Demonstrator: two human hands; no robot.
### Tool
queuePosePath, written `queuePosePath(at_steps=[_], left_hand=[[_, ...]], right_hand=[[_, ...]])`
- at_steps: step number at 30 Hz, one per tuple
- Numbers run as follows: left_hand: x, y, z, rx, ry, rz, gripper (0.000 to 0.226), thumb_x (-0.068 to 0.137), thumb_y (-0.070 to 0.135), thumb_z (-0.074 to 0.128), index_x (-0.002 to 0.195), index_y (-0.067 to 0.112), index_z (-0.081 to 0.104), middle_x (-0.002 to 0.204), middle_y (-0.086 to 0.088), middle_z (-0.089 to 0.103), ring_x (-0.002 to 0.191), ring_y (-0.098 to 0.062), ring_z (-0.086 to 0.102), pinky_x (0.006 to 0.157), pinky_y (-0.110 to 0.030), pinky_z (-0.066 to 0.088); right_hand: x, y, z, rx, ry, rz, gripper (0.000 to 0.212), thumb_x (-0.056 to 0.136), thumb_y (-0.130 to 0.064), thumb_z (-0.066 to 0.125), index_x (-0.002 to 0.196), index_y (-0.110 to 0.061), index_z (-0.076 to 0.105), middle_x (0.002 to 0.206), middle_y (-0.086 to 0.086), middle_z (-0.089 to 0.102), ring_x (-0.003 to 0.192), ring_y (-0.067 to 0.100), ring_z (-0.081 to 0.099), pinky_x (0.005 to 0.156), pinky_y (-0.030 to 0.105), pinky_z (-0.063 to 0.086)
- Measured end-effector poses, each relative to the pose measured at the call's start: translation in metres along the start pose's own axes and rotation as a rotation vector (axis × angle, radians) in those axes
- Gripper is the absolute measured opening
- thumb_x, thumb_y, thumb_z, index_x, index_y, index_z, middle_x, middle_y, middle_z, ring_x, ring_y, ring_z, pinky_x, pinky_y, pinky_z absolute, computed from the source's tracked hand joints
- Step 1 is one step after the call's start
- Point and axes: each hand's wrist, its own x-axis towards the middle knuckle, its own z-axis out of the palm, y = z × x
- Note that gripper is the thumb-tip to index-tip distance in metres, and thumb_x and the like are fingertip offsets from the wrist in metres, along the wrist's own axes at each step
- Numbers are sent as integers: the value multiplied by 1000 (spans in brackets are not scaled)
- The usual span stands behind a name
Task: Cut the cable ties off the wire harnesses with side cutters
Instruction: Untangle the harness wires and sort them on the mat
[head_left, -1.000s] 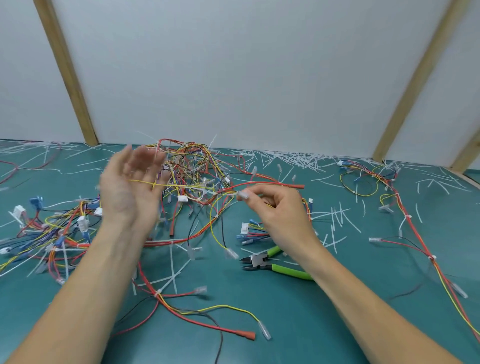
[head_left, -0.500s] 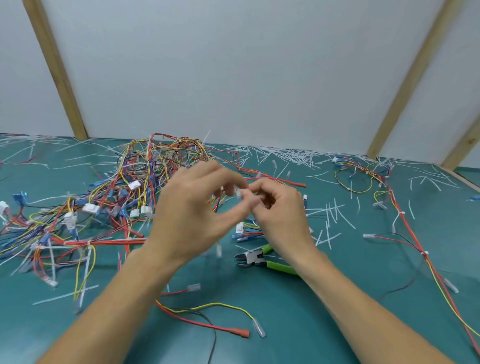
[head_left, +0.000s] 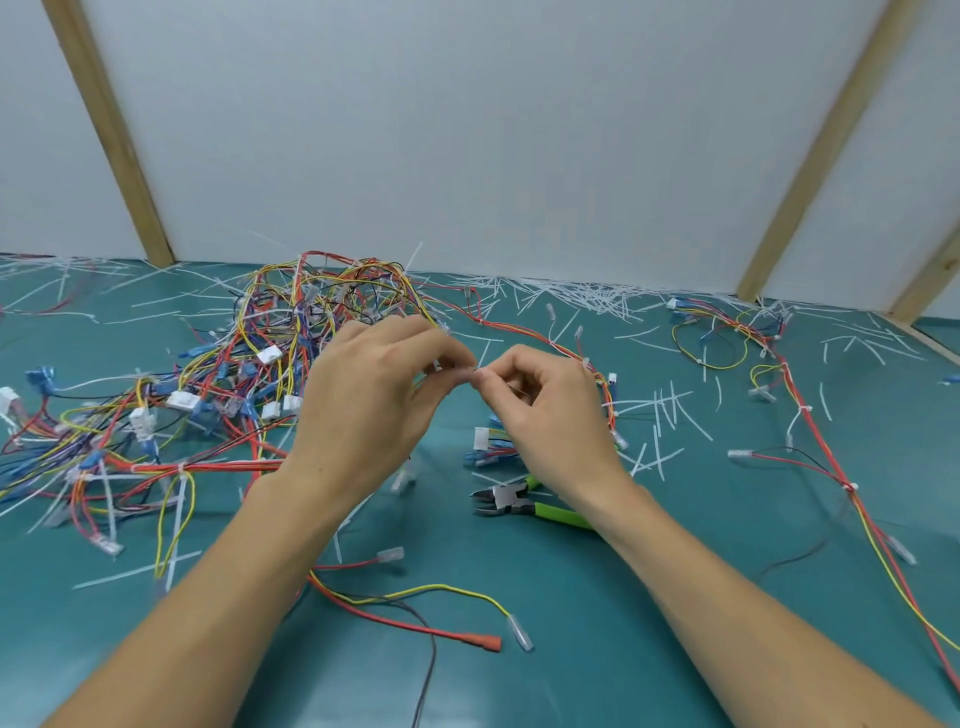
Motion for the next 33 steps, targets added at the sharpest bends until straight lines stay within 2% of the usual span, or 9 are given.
queuePosePath(at_steps=[5, 10, 13, 16, 20, 25, 28, 31, 33], left_hand=[[-2, 0, 5, -25, 63, -195, 10, 90, 25, 74, 87, 26, 65, 78, 19, 60, 80, -14, 60, 81, -34, 33], [-3, 0, 11, -178, 94, -454, 9, 90, 24, 71, 83, 23, 65, 78, 20, 63, 78, -14, 60, 87, -53, 47], [-2, -3, 11, -216, 113, -545, 12, 90, 28, 70, 80, 26, 65, 74, 16, 65, 74, -8, 61, 87, -49, 49], [0, -6, 8, -261, 135, -592, 14, 89, 31, 72, 77, 27, 66, 71, 14, 67, 70, -5, 61, 78, -40, 53], [0, -7, 7, -341, 122, -559, 9, 88, 29, 75, 81, 25, 72, 74, 12, 70, 71, -10, 64, 73, -36, 54], [1, -5, 6, -423, 117, -443, 3, 88, 20, 76, 89, 23, 77, 82, 15, 74, 75, -7, 65, 77, -25, 52], [-1, -2, 9, -428, 21, -350, 7, 87, 19, 77, 91, 24, 78, 82, 16, 73, 78, -10, 64, 81, -35, 52], [-2, 1, 13, -305, -59, -201, 9, 87, 22, 76, 94, 27, 78, 83, 18, 69, 78, -13, 57, 82, -44, 47], [0, -2, 11, -287, 20, -199, 20, 88, 16, 75, 106, 25, 74, 92, 10, 67, 82, -16, 55, 85, -31, 44]], right_hand=[[2, 4, 4, -112, 28, 18, 26, 94, -31, 69, 72, -19, 66, 51, -11, 52, 51, 11, 45, 62, 29, 36], [2, 4, 4, -330, 52, -100, 24, 96, -34, 67, 74, -26, 62, 53, -16, 52, 56, 12, 54, 61, 37, 49], [1, 3, 2, -346, 51, -141, 22, 97, -35, 65, 78, -24, 64, 57, -14, 55, 60, 15, 57, 62, 40, 50], [-2, 1, 0, -246, 16, -146, 20, 97, -35, 63, 79, -27, 66, 63, -11, 65, 63, 13, 63, 64, 40, 52], [2, 6, -1, -125, 1, -15, 22, 98, -35, 62, 80, -25, 68, 65, -11, 67, 68, 14, 69, 70, 45, 56], [4, 8, -3, -118, 53, -16, 19, 98, -31, 65, 81, -23, 69, 62, -9, 62, 62, 13, 58, 63, 39, 49], [2, 5, -2, -76, 45, -30, 16, 97, -31, 65, 84, -25, 70, 65, -9, 64, 65, 15, 62, 65, 44, 53], [1, 3, 0, -50, 4, -44, 14, 97, -28, 64, 87, -25, 73, 69, -11, 67, 69, 15, 66, 69, 47, 56], [1, 3, -1, 17, 3, -16, 15, 99, -25, 64, 87, -24, 72, 69, -8, 69, 67, 16, 67, 68, 46, 57]])
